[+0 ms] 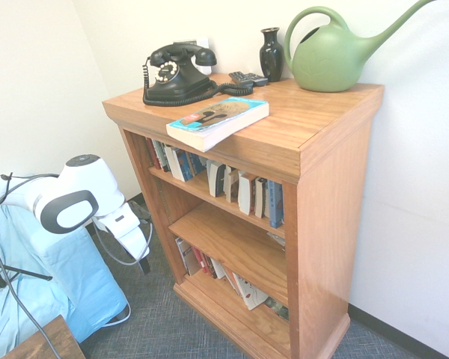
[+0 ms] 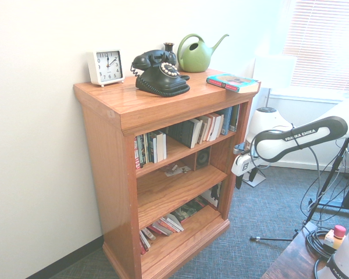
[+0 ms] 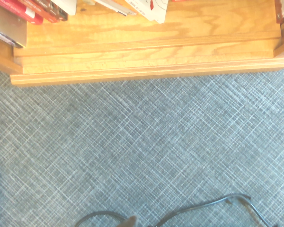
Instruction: Organize the shelf
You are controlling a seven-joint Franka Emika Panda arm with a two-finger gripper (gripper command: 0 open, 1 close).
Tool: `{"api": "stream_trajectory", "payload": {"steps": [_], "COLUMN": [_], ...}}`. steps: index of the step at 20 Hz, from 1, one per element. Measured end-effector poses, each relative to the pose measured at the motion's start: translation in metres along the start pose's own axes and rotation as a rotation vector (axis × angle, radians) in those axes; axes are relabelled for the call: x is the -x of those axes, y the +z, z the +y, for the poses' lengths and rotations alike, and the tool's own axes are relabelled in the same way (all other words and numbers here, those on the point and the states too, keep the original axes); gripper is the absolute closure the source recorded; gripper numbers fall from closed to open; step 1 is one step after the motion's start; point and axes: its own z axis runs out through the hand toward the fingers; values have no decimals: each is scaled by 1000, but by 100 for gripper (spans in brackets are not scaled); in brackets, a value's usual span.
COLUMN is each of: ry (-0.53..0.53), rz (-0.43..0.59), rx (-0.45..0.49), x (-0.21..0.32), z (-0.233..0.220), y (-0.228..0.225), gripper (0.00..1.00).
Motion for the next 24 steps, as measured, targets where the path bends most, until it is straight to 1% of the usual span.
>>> {"api": "stream_trajectory", "payload": {"steps": [3, 4, 6, 10, 14, 21, 24], "ry": [2, -2, -4, -16, -87, -261, -341], "rz": [3, 18, 80, 280, 473, 825, 981], "rx": [2, 11, 40, 122, 201, 329, 385], "x": [-3, -5, -16, -50, -64, -50, -41], "z": [2, 4, 11, 33, 53, 72, 68], "y": [0, -1, -7, -36, -66, -142, -166], "gripper": [0, 0, 0, 0, 0, 0, 0]}}
